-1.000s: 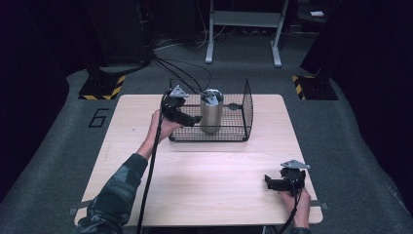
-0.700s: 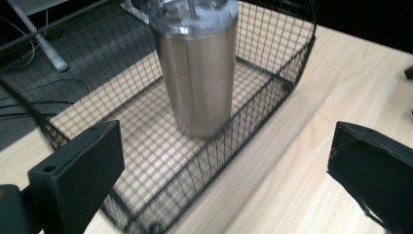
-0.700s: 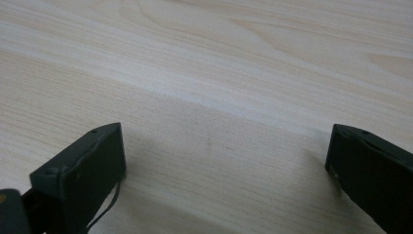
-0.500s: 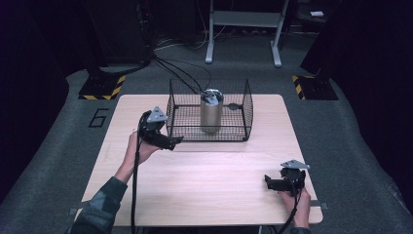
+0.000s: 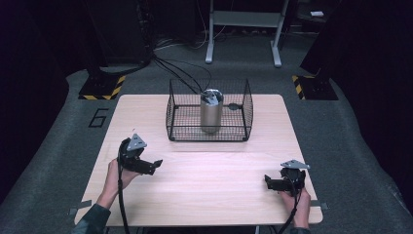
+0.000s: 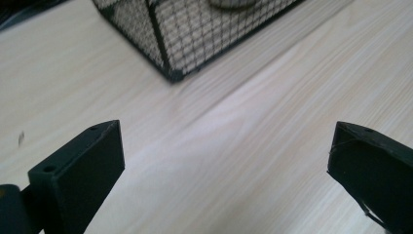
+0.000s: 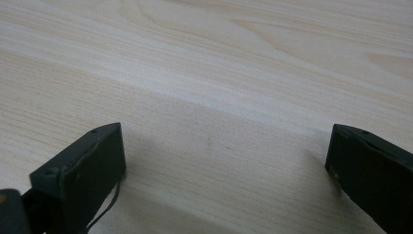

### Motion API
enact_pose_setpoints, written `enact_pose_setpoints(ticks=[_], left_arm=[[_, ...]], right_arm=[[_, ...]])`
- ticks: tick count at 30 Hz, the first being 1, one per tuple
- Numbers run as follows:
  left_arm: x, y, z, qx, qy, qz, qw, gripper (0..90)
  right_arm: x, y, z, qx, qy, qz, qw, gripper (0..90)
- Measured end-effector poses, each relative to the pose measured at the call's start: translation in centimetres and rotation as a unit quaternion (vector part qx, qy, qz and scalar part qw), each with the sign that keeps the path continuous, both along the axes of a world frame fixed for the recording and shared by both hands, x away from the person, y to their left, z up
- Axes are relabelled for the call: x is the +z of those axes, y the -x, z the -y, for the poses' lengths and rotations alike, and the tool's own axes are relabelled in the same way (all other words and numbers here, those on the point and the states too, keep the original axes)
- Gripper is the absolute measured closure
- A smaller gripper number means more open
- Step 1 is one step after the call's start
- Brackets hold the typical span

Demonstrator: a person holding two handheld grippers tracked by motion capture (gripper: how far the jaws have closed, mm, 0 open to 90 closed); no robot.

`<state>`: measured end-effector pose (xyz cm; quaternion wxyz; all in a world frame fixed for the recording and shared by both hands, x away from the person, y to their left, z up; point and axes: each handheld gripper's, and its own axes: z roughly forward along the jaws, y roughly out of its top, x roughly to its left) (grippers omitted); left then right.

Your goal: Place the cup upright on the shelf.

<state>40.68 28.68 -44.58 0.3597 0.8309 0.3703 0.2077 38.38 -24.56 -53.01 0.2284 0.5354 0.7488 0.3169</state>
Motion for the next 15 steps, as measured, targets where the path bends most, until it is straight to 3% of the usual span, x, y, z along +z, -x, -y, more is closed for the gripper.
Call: enact_pose_setpoints(ticks=[6, 12, 15], left_arm=[[-3.2, 0.9, -2.2, 0.039, -0.009, -0.031, 0.9987, 0.1], [-6.2, 1.7, -3.8, 0.072, 0.019, -0.053, 0.9958, 0.1], [-7.2, 2.2, -4.0, 0.080, 0.020, -0.054, 0.9951, 0.1]], right_arm=[[0.0, 0.0, 0.0, -0.001, 0.000, 0.000, 1.0000, 0.6], [0.0, 0.0, 0.0, 0.000, 0.000, 0.000, 1.0000, 0.6], [0.0, 0.0, 0.0, 0.000, 0.000, 0.000, 1.0000, 0.6]])
